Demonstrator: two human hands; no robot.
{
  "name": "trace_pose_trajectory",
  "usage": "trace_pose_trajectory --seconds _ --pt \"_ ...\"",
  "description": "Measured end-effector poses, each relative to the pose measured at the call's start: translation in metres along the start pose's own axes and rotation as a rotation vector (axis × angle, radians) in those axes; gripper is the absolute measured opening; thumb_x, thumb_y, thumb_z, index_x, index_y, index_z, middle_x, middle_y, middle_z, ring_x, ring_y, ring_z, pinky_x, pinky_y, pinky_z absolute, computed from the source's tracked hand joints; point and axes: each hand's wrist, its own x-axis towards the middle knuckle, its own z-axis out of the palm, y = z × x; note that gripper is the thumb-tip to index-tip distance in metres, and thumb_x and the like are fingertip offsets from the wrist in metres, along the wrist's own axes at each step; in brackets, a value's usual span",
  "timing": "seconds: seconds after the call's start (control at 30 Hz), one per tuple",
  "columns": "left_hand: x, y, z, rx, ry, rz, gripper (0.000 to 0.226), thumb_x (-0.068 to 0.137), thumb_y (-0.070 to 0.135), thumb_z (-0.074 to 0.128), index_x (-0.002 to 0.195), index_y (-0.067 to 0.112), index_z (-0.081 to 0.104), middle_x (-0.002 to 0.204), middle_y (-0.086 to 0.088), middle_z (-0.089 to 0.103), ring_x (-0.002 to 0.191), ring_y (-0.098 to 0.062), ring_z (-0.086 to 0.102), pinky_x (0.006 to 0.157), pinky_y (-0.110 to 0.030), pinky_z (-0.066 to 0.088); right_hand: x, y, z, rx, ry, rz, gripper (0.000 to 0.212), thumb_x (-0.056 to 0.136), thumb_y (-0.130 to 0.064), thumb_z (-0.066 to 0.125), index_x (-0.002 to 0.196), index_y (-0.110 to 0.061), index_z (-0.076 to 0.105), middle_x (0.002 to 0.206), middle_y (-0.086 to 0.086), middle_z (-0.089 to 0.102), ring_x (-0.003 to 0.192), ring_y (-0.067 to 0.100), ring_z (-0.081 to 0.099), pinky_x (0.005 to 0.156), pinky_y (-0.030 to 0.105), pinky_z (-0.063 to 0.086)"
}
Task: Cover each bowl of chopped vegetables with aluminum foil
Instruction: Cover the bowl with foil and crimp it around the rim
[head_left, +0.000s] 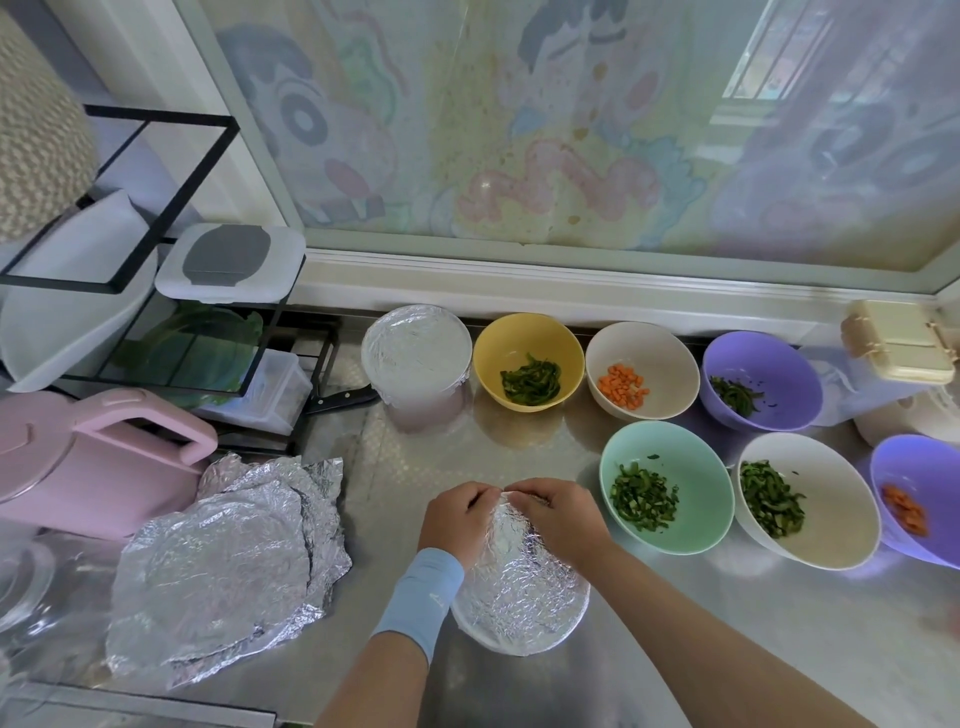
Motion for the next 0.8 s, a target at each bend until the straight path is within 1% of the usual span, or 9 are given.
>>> trace_pose_trajectory --seconds 0.07,0.17,0.27,0.33,0.43,0.53,0.63,0.7,0.8 --pt "0.001 -0.003 -0.003 -0.085 -0.031 -0.047 0.016 0.09 0.032 0.063 0.08 0.032 0.075 0.077 0.009 0.073 0.079 -0.01 0.067 0.074 -0.021 0.051 0.001 -0.002 -0.002 0.027 -0.027 -0.004 0.012 0.088 -0.03 0.069 0.097 -0.031 0.078 0.084 -0.023 0.073 0.081 -0.006 0.065 0.075 0.012 0.048" --pt "0.0 -0.008 -0.005 -0.204 -0.039 -0.103 0.014 0.089 0.031 0.066 0.081 0.036 0.077 0.081 0.013 0.075 0.085 -0.009 0.07 0.082 -0.027 0.054 0.002 -0.005 -0.002 0.04 -0.047 -0.005 0.013 0.09 -0.028 0.068 0.098 -0.031 0.078 0.082 -0.02 0.074 0.073 -0.002 0.066 0.071 0.015 0.051" --pt "0.001 -0.009 -0.003 -0.184 -0.008 -0.107 0.015 0.092 0.029 0.063 0.088 0.027 0.078 0.075 0.014 0.072 0.078 -0.01 0.067 0.077 -0.024 0.053 0.002 -0.006 -0.002 0.032 -0.031 -0.012 0.014 0.09 -0.026 0.068 0.097 -0.032 0.078 0.079 -0.024 0.072 0.074 -0.005 0.065 0.069 0.01 0.048" --pt "-0.001 -0.006 -0.002 -0.177 0.007 -0.11 0.017 0.093 0.028 0.061 0.09 0.023 0.078 0.074 0.011 0.072 0.077 -0.012 0.067 0.074 -0.025 0.052 0.003 -0.008 -0.002 0.011 -0.038 -0.008 0.013 0.09 -0.029 0.068 0.097 -0.033 0.078 0.08 -0.023 0.073 0.074 -0.005 0.065 0.07 0.012 0.049" --pt "-0.008 -0.006 -0.002 -0.137 0.037 -0.083 0.02 0.095 0.028 0.058 0.092 0.023 0.077 0.082 0.006 0.074 0.082 -0.015 0.067 0.075 -0.025 0.052 0.005 -0.011 -0.003 -0.021 -0.072 0.023 0.016 0.089 -0.034 0.068 0.103 -0.033 0.076 0.087 -0.021 0.073 0.077 -0.007 0.064 0.077 0.015 0.049" --pt "-0.017 -0.011 -0.005 -0.089 0.107 -0.029 0.022 0.097 0.022 0.053 0.104 0.026 0.074 0.098 0.017 0.07 0.093 -0.004 0.064 0.082 -0.016 0.046 0.001 -0.009 -0.003 -0.085 -0.035 -0.002 0.023 0.093 -0.037 0.061 0.113 -0.033 0.072 0.098 -0.019 0.072 0.086 -0.003 0.062 0.085 0.02 0.05" --pt "-0.017 -0.005 -0.008 -0.065 0.089 0.032 0.038 0.095 0.009 0.046 0.117 0.03 0.069 0.111 0.022 0.064 0.105 0.004 0.057 0.089 -0.005 0.038 -0.007 -0.006 -0.002 -0.124 0.038 -0.01 0.022 0.096 -0.034 0.056 0.111 -0.034 0.072 0.08 -0.022 0.066 0.069 -0.005 0.055 0.071 0.02 0.045" --pt "-0.012 0.003 -0.006 -0.047 0.015 0.043 0.045 0.092 0.004 0.043 0.115 0.032 0.071 0.112 0.022 0.065 0.104 0.005 0.057 0.086 0.0 0.037 -0.009 -0.004 -0.001 -0.073 0.065 0.024 0.02 0.096 -0.031 0.057 0.108 -0.031 0.074 0.072 -0.022 0.064 0.062 -0.006 0.051 0.068 0.019 0.041" --pt "-0.006 0.009 0.001 -0.017 0.002 0.043 0.024 0.091 0.022 0.056 0.1 0.033 0.076 0.101 0.021 0.071 0.095 0.005 0.063 0.08 -0.007 0.045 -0.007 -0.004 -0.001 -0.034 0.076 0.047 0.018 0.096 -0.029 0.059 0.102 -0.031 0.076 0.066 -0.023 0.064 0.058 -0.008 0.053 0.06 0.014 0.039"
